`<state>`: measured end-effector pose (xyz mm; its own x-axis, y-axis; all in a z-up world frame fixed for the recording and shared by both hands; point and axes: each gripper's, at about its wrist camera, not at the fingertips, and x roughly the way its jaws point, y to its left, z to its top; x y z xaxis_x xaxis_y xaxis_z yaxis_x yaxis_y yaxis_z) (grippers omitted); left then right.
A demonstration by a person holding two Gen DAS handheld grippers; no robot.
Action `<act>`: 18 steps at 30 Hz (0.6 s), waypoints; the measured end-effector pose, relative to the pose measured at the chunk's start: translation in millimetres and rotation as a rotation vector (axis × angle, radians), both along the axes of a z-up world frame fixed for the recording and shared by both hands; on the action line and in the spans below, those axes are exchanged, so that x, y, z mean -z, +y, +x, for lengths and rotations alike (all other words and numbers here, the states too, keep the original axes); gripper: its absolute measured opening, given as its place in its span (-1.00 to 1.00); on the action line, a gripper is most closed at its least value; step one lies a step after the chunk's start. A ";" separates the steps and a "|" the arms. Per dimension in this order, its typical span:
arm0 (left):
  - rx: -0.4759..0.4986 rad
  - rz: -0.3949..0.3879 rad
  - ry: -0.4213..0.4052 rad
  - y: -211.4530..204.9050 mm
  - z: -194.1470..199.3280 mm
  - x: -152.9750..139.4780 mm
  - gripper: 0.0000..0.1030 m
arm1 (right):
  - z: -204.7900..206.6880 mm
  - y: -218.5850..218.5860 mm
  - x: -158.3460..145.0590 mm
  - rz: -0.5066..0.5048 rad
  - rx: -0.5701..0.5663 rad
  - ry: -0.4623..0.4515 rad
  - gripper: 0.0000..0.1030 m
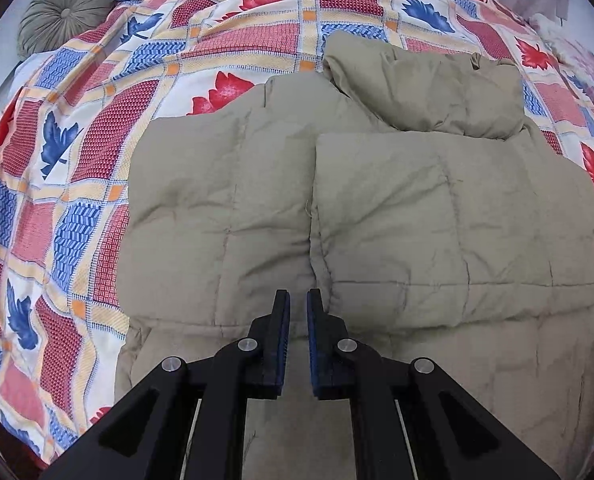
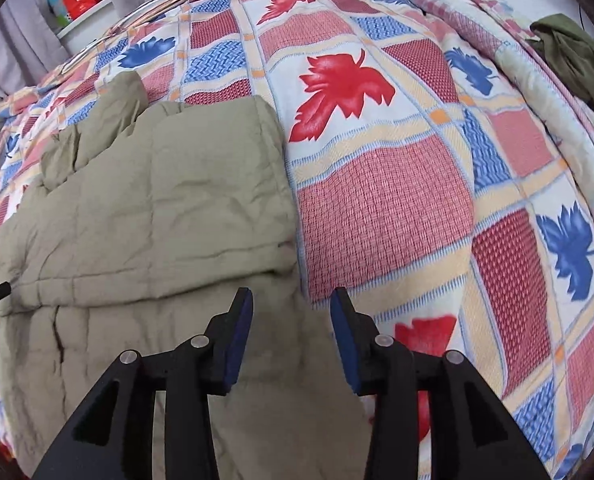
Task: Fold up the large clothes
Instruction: 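Grasp the jacket hem with both tools and lift it toward the collar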
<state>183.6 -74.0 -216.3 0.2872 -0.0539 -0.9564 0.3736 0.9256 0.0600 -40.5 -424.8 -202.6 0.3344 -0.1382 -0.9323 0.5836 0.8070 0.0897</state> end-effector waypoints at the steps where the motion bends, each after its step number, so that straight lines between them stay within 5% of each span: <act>1: -0.004 0.000 0.002 3.1 -2.7 -0.7 -0.80 | -1.9 2.3 -1.5 0.016 0.000 -0.001 -0.11; 13: -0.068 -0.010 0.061 38.6 -44.9 4.0 -0.80 | -6.0 37.4 -13.1 0.107 -0.030 -0.017 0.13; 14: -0.068 -0.012 0.067 39.9 -47.9 5.2 -0.60 | -6.0 40.7 -13.4 0.116 -0.036 -0.018 0.14; 15: -0.067 -0.013 0.073 41.3 -51.1 6.2 0.45 | -6.5 44.0 -13.2 0.123 -0.039 -0.018 0.14; 16: -0.079 -0.015 0.074 43.9 -54.4 5.9 1.00 | -6.8 46.9 -12.7 0.130 -0.043 -0.018 0.14; 18: -0.088 -0.032 0.032 48.0 -61.4 -1.4 0.98 | -8.6 53.2 -11.2 0.148 -0.047 -0.014 0.14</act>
